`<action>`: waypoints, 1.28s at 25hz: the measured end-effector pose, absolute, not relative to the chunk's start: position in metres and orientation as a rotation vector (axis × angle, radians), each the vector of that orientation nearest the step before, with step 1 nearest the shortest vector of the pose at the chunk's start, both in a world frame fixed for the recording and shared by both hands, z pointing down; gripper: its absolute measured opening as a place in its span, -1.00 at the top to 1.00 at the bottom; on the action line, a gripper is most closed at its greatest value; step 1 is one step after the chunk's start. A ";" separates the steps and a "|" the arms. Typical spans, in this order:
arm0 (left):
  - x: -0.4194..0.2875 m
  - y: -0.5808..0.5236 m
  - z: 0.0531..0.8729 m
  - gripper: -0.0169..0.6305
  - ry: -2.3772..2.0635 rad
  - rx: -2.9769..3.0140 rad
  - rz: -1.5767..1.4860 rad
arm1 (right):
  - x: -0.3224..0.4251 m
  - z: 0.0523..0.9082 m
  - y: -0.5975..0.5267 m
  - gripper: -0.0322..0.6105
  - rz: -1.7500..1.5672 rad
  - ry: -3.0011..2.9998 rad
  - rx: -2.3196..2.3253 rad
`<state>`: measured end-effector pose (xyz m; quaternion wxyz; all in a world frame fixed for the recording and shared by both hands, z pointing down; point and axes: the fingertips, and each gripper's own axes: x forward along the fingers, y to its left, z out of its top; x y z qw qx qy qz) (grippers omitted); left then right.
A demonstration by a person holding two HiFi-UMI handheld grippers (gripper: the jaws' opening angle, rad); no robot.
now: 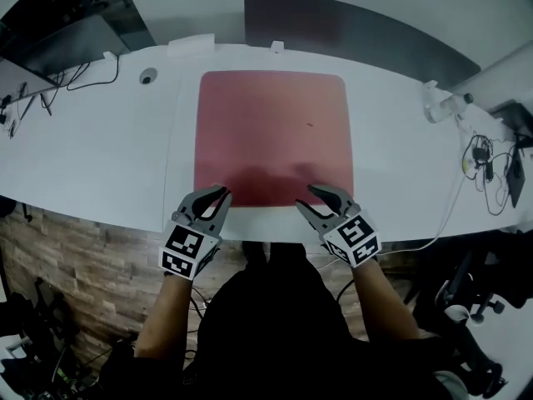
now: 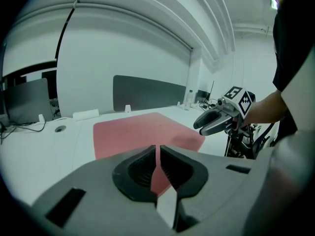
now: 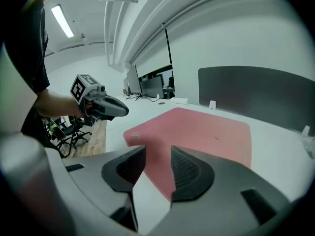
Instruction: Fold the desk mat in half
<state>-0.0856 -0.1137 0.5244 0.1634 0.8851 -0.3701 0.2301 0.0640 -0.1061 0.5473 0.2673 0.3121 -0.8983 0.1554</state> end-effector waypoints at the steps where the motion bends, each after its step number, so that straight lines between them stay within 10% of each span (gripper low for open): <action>1: -0.084 -0.113 0.531 0.91 -1.044 2.519 0.672 | 0.065 0.554 -0.106 0.40 0.424 -2.422 0.838; 32: -0.075 -0.093 0.644 0.29 -0.806 2.471 1.051 | 0.057 0.644 -0.094 0.31 0.251 -2.252 0.687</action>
